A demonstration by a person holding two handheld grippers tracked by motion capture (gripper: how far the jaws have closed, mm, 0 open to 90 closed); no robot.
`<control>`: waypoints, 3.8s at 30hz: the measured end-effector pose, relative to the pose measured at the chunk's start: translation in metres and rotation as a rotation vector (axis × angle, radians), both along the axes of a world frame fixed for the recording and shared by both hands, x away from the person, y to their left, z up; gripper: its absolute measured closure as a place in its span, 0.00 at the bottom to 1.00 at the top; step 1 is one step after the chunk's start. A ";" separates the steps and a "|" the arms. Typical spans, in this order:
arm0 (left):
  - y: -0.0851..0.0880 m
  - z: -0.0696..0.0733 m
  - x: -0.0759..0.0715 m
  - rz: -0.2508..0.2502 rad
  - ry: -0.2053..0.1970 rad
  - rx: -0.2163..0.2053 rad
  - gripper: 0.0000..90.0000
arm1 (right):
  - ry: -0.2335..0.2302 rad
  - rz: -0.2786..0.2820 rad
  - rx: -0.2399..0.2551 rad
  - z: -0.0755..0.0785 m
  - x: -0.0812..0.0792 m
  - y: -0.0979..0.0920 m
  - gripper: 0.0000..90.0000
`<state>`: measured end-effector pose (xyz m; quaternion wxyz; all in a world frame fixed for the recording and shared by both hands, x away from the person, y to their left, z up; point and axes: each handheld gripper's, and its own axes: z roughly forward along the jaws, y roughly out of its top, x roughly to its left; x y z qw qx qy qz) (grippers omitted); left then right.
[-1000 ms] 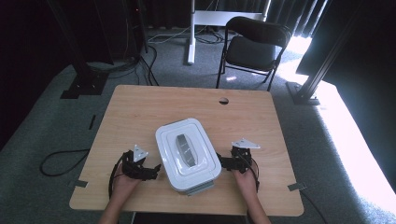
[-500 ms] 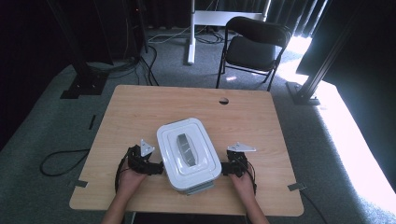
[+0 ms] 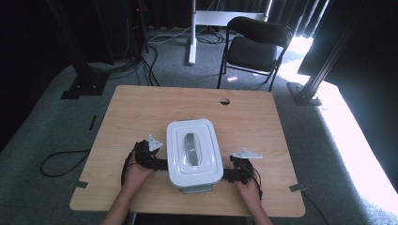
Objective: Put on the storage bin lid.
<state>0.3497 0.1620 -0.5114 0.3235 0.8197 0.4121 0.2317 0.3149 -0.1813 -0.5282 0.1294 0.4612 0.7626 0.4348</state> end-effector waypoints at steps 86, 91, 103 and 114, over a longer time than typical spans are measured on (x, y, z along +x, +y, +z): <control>0.153 -0.026 -0.066 0.394 0.067 -0.076 0.01 | -0.047 -0.470 -0.120 -0.004 -0.021 -0.141 0.14; 0.162 -0.031 -0.065 0.439 0.088 -0.066 0.01 | -0.004 -0.500 -0.160 -0.010 -0.018 -0.139 0.14; 0.169 -0.035 -0.061 0.460 0.090 -0.079 0.01 | 0.045 -0.468 -0.223 -0.022 -0.012 -0.134 0.14; 0.168 -0.035 -0.051 0.489 0.090 -0.081 0.01 | 0.046 -0.463 -0.222 -0.022 -0.002 -0.135 0.14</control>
